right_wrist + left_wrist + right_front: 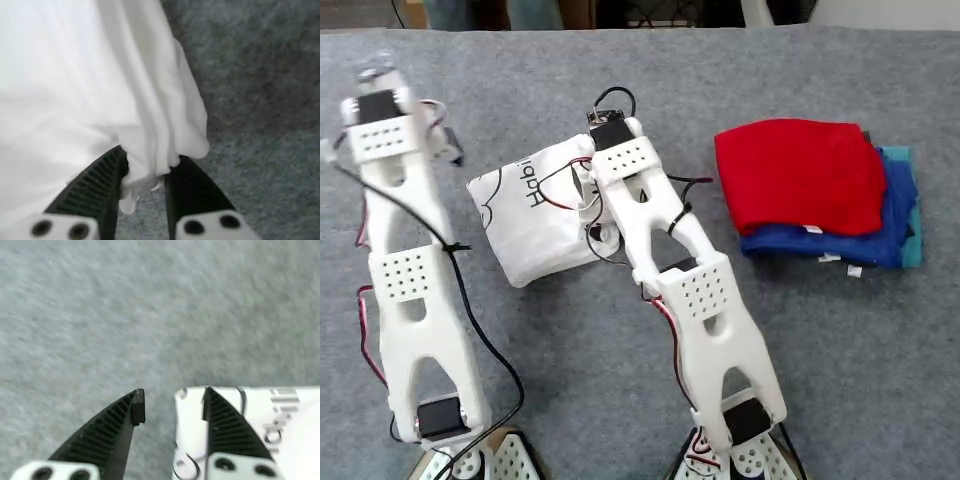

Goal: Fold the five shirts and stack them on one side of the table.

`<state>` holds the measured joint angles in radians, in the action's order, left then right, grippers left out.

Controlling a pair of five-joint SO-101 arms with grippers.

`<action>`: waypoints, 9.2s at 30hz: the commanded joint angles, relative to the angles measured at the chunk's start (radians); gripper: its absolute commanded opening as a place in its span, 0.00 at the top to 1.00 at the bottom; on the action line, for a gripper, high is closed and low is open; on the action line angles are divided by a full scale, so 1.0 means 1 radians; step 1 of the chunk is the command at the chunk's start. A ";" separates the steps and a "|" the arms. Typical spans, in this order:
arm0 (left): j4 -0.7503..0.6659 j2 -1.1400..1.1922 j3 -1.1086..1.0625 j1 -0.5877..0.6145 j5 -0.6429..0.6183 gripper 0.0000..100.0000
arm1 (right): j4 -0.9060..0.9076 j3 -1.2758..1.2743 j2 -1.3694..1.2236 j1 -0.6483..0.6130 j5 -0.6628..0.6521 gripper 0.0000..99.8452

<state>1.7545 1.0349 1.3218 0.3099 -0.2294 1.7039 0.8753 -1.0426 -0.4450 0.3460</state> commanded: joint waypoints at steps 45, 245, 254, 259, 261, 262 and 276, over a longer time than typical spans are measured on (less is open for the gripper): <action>-0.198 -0.052 -0.433 -0.110 -0.207 0.79 | -0.021 -0.013 -0.068 0.018 0.003 0.98; -0.489 -2.829 -3.022 0.068 0.523 0.97 | -0.404 -2.560 2.933 0.456 -0.529 0.98; -0.489 -2.829 -3.022 0.068 0.523 0.97 | -0.404 -2.560 2.933 0.456 -0.529 0.98; -0.489 -2.829 -3.022 0.068 0.523 0.97 | -0.404 -2.560 2.933 0.456 -0.529 0.98; -0.489 -2.829 -3.022 0.068 0.523 0.97 | -0.404 -2.560 2.933 0.456 -0.529 0.98; -0.489 -2.829 -3.022 0.068 0.523 0.97 | -0.404 -2.560 2.933 0.456 -0.529 0.98; -0.489 -2.828 -3.022 0.068 0.523 0.97 | -0.404 -2.560 2.933 0.456 -0.529 0.98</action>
<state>1.2467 -1.7852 -1.6855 0.3698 0.2892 1.3142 -1.6870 1.8098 0.0215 -0.1818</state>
